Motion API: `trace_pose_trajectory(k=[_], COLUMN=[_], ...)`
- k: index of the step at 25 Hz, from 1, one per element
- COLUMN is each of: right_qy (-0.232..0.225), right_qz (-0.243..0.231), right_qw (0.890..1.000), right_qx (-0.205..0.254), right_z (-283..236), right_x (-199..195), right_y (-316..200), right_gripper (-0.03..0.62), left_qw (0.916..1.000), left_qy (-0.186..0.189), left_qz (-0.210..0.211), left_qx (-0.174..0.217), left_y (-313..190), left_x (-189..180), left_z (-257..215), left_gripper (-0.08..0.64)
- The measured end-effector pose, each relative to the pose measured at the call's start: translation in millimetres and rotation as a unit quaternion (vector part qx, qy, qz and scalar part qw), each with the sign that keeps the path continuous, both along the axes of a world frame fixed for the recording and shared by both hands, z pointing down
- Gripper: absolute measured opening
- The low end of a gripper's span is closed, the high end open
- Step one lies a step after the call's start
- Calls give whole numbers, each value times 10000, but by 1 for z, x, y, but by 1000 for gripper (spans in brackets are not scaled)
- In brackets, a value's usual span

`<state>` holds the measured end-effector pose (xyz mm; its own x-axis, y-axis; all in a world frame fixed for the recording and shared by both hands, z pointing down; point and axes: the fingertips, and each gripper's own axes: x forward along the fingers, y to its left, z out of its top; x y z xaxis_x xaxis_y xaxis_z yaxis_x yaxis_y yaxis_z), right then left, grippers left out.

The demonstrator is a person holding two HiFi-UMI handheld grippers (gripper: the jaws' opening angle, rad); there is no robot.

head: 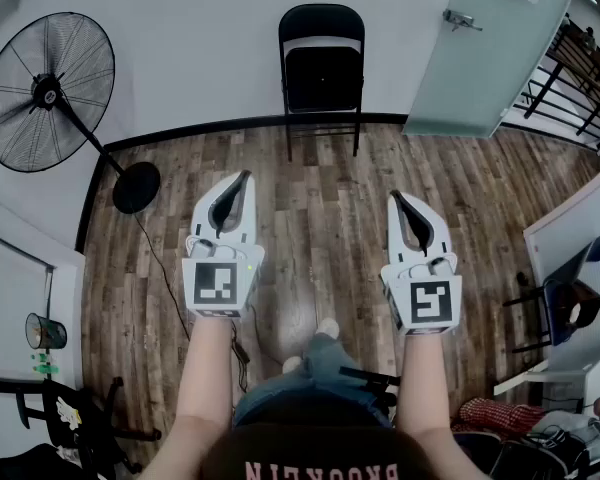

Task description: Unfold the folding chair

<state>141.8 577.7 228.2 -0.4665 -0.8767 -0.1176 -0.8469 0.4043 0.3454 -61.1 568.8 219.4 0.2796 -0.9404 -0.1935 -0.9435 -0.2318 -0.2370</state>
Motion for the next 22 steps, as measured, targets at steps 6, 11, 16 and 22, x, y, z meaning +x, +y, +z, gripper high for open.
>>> trace_pose_trajectory(k=[6, 11, 16, 22], right_qy=[-114, -86, -424, -642], right_qz=[237, 274, 281, 171], right_qw=[9997, 9996, 9987, 9978], right_qx=[-23, -7, 33, 0], right_z=[-13, -11, -15, -15], right_x=[-16, -27, -31, -39], right_y=[45, 67, 68, 47], right_gripper=[-2, -2, 1, 549], left_qw=[10000, 9999, 9998, 9995], left_qy=[28, -73, -120, 171], left_qz=[25, 19, 126, 75], left_qx=[31, 94, 21, -273], left_y=[47, 69, 70, 43], left_x=[-23, -36, -43, -50], left_z=[-2, 0, 3, 15], left_gripper=[3, 3, 98, 566])
